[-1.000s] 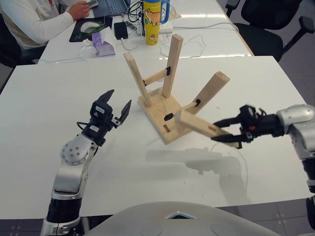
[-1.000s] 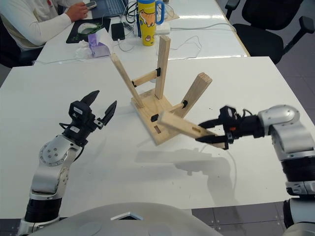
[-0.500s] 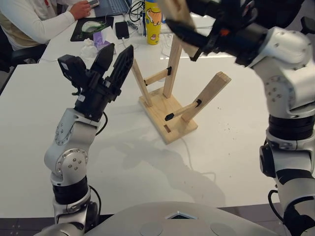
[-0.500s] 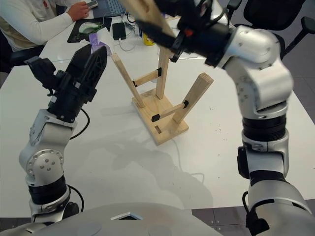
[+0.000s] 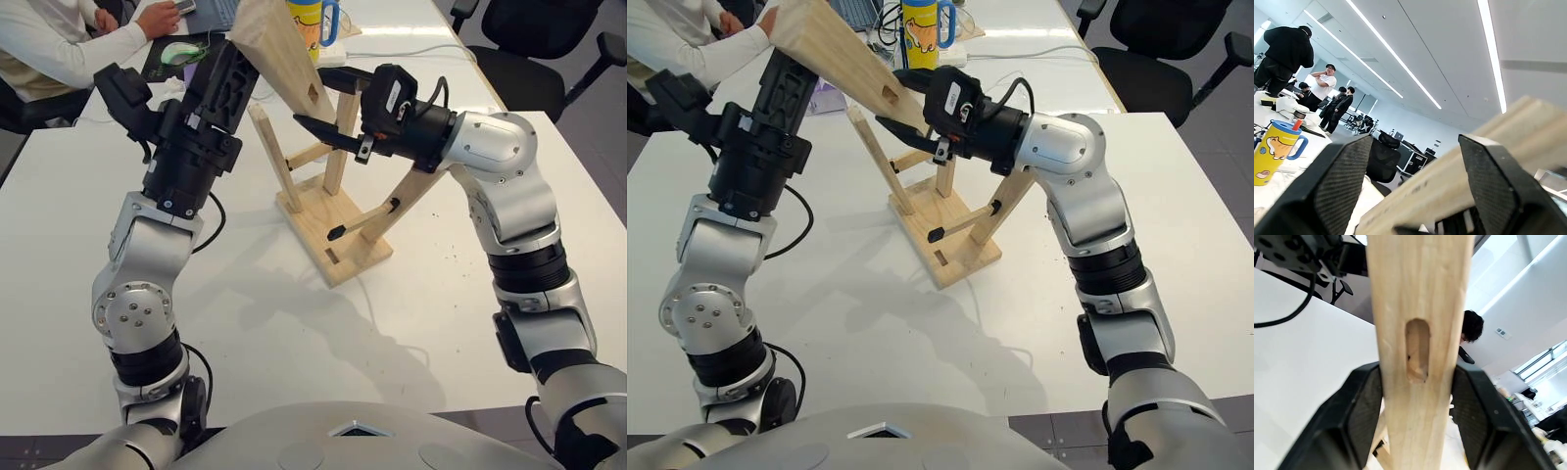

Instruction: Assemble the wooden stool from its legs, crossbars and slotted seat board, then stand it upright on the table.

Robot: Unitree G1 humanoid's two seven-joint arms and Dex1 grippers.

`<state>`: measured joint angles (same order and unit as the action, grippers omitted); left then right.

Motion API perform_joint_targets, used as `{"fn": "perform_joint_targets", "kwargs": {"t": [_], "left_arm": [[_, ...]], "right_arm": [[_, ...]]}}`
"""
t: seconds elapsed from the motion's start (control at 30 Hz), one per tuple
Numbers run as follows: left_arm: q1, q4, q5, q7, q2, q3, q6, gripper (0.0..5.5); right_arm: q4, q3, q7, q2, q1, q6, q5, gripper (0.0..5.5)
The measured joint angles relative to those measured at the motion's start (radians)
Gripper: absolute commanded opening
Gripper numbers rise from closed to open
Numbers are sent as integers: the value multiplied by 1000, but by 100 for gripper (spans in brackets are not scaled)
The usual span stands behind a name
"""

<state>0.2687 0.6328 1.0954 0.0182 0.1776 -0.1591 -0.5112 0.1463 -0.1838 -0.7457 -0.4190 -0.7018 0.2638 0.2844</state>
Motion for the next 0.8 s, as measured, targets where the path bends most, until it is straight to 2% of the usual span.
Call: {"fn": "perform_joint_targets", "kwargs": {"t": [0.2, 0.37, 0.53, 0.73, 0.8], "left_arm": [[-49, -77, -101, 14, 45, -30, 13, 326], [-62, -52, -192, 72, 99, 29, 5, 326], [-61, -28, -244, 84, 96, 100, -1, 326], [-42, -29, -272, 82, 70, 108, 0, 326], [-35, -29, -272, 81, 61, 108, -2, 301]], "right_arm": [[-5, 89, 55, 38, -29, 158, 84, 205], [1, 32, 28, 6, -28, 174, 27, 205], [2, -10, 12, 0, -27, 175, -9, 205], [38, -37, -8, -10, -13, 180, -29, 205], [49, -36, -6, -13, -9, 184, -32, 205]]}}
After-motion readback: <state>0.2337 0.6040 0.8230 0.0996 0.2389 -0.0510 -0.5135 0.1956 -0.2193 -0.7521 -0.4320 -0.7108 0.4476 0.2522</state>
